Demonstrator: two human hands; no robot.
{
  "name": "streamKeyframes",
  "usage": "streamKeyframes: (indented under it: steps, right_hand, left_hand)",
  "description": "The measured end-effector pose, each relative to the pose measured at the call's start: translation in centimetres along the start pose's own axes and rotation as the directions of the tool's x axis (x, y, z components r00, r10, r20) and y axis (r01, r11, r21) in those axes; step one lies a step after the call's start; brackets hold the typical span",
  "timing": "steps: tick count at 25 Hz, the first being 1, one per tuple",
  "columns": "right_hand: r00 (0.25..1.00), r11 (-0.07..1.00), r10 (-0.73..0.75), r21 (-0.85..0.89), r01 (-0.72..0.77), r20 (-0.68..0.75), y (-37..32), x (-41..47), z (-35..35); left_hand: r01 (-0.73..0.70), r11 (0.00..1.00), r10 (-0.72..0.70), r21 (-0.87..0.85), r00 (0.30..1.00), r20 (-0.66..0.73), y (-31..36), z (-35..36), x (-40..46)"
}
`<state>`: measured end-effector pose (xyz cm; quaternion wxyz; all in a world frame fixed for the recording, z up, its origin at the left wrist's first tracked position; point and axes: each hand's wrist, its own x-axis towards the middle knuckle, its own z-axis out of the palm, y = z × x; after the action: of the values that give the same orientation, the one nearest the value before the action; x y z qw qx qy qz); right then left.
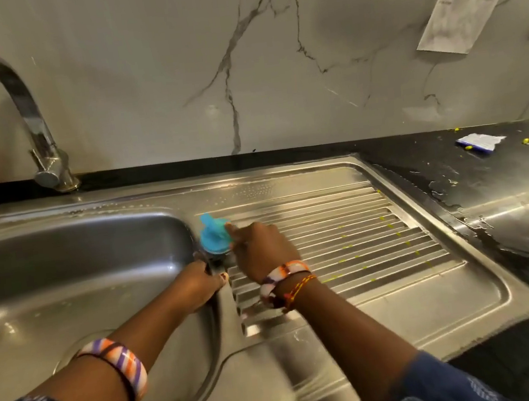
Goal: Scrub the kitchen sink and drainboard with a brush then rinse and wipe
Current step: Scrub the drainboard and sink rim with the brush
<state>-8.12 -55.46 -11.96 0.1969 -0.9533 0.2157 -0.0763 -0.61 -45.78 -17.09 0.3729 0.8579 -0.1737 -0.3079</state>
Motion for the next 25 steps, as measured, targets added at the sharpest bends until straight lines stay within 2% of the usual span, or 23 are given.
streamKeyframes:
  steps: [3,6,8,10,12,14,15,18,21,23,25]
  right_hand:
    - [0.982,0.984,0.167,-0.048,-0.172,-0.089,6.9,-0.1,-3.9]
    - [0.919,0.899,0.348,-0.210,-0.383,-0.185,16.3,-1.3,-9.4]
    - [0.838,0.830,0.488,-0.167,-0.532,-0.245,20.7,-1.6,-12.2]
    - [0.802,0.815,0.560,-0.033,-0.578,-0.207,22.3,-1.3,-13.7]
    - [0.870,0.876,0.478,0.001,-0.482,-0.122,21.4,-1.2,-13.5]
    - [0.964,0.965,0.261,-0.006,-0.262,-0.048,17.6,-1.6,-11.3]
    - [0.988,0.988,0.155,0.006,-0.154,-0.008,15.0,-1.8,-9.9]
    - [0.990,0.991,-0.117,0.069,0.111,0.075,7.1,-1.6,-5.3]
    - [0.976,0.976,-0.175,0.151,0.155,0.130,2.7,-2.0,-3.7]
    - [0.979,0.983,-0.148,0.126,0.131,0.137,4.3,-2.2,-3.8]
    - [0.992,0.994,-0.085,0.072,0.078,0.096,9.0,-3.2,-6.8]
  left_hand:
    - [0.012,1.000,-0.012,-0.024,1.000,0.012,-0.6,0.1,-0.1]
    - [-0.005,0.999,0.007,0.039,0.998,-0.062,-0.8,0.5,-0.3]
    - [0.006,1.000,-0.004,0.023,0.995,-0.095,-0.7,0.8,-0.4]
    - [0.032,0.999,-0.030,0.015,0.990,-0.140,-0.3,1.0,-0.8]
    - [0.050,0.994,-0.026,0.094,0.970,-0.243,0.0,1.2,-1.5]
    - [0.093,0.974,-0.016,0.208,0.938,-0.346,0.2,1.5,-2.7]
    - [0.119,0.963,-0.023,0.242,0.930,-0.367,0.2,1.8,-3.3]
    - [0.188,0.927,-0.054,0.324,0.923,-0.381,0.3,3.1,-4.5]
    - [0.275,0.915,-0.138,0.296,0.901,-0.411,0.6,3.7,-5.4]
    - [0.309,0.908,-0.159,0.282,0.879,-0.450,0.9,4.1,-5.7]
    - [0.338,0.900,-0.175,0.275,0.858,-0.483,1.0,4.5,-6.1]
